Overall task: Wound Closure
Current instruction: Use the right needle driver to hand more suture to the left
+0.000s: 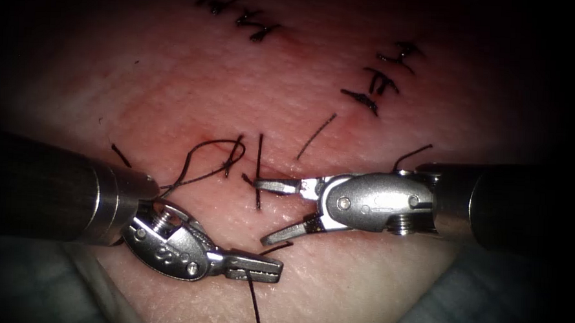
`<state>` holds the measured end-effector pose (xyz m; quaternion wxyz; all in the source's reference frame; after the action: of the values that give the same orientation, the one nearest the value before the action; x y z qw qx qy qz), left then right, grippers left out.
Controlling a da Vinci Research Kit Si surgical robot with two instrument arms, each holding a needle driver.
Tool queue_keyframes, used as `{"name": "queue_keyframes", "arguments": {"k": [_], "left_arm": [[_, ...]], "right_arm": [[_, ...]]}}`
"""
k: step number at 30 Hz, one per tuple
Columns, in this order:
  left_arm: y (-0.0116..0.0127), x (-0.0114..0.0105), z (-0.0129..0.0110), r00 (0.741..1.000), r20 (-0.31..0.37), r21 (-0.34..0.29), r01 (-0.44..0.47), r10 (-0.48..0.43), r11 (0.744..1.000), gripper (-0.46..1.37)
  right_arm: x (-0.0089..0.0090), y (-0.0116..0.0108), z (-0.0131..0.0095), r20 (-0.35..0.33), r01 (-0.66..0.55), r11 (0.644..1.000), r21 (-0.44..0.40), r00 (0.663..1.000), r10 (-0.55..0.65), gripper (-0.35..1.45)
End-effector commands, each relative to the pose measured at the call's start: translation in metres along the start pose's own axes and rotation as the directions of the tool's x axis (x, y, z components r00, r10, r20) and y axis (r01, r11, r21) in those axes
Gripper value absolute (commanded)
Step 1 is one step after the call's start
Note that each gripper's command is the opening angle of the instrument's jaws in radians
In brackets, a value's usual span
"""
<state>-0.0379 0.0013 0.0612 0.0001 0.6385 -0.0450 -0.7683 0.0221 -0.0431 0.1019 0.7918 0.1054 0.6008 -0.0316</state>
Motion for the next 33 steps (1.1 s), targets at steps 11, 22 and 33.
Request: {"name": "queue_keyframes", "arguments": {"k": [11,22,33], "left_arm": [[0.0000,0.0000,-0.0001,1.000,0.000,-0.006,-0.001,0.001,1.000,-0.35],[-0.0001,-0.0001,-0.0001,1.000,0.001,-0.006,-0.006,0.006,1.000,-0.35],[-0.0006,0.0002,0.0000,1.000,-0.005,0.000,-0.002,0.002,1.000,-0.35]], "right_arm": [[-0.0007,0.0020,-0.0022,0.018,-0.015,0.997,-0.073,1.000,0.016,0.87],[-0.0011,0.0004,-0.0051,0.009,-0.009,0.998,-0.054,1.000,0.010,0.87],[-0.0008,-0.0025,-0.0038,0.006,0.008,1.000,0.010,1.000,-0.009,0.81]]}}
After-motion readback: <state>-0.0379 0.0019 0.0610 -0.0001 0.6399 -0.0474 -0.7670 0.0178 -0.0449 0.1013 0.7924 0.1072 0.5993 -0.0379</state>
